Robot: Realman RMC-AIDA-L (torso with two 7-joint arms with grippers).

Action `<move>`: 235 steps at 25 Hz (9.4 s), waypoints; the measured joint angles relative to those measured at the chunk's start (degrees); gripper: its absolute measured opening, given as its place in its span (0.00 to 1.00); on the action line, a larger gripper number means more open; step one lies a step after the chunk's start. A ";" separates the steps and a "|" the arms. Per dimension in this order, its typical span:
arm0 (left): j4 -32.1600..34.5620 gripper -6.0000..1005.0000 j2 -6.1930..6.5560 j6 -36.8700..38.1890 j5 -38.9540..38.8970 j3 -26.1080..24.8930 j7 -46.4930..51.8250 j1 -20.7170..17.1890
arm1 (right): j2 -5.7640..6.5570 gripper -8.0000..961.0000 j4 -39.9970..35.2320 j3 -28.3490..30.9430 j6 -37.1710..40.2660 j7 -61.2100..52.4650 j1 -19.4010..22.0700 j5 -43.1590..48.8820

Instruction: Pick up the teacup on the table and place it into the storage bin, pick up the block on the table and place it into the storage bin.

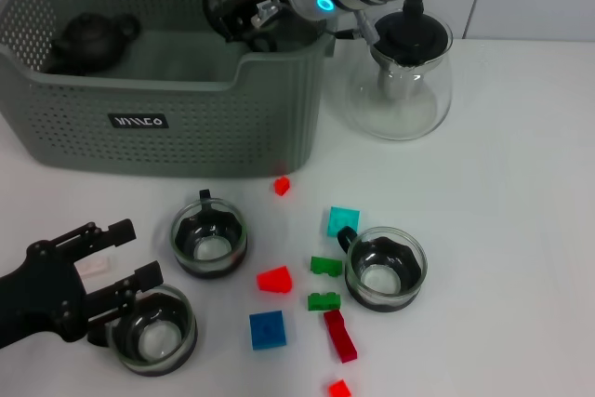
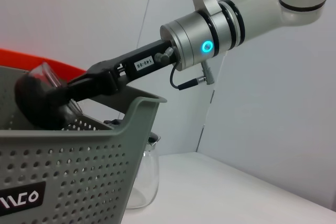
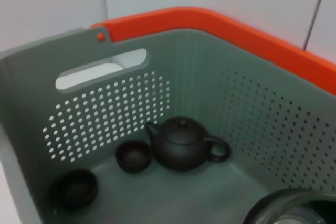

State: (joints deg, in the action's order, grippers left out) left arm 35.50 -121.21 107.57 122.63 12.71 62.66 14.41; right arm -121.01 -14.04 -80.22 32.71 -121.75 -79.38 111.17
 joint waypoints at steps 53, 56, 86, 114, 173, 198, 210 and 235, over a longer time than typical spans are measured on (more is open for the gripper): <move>0.06 0.72 0.45 -2.78 -0.55 -0.41 0.10 0.68 | 0.15 0.54 -64.20 -4.26 69.83 -0.65 34.54 31.00; 0.03 0.72 0.45 -2.86 -0.56 -0.54 0.06 0.54 | 0.13 0.54 -61.38 -7.74 67.32 -1.36 33.87 31.65; -0.08 0.72 0.24 -3.16 -0.10 -1.29 0.09 0.86 | 0.64 0.21 -48.16 -19.25 51.17 -1.45 34.49 29.26; -0.18 0.72 -0.37 -3.14 -0.10 -1.25 0.10 0.86 | 0.77 0.07 -43.02 2.82 19.11 0.71 21.71 -3.81; -1.58 0.72 -0.52 -4.30 -0.17 -1.18 0.09 0.50 | 0.95 0.54 -49.11 6.44 17.10 15.04 39.01 -26.41; 31.27 0.72 -0.43 4.90 15.15 16.64 43.11 5.52 | 1.61 0.54 -48.07 29.03 64.20 31.03 56.89 1.20; 41.91 0.70 -2.80 -0.42 35.23 32.76 68.48 14.27 | 2.38 0.54 -41.85 29.07 62.54 31.07 53.71 5.00; 36.67 0.44 -3.12 -9.10 40.69 45.85 82.01 14.99 | 2.91 0.54 -40.98 29.90 62.37 30.90 53.88 6.25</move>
State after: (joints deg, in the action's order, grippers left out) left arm 72.17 -124.33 98.47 163.32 58.56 144.67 29.40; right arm -118.10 -55.02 -50.32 95.07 -90.85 -25.50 117.42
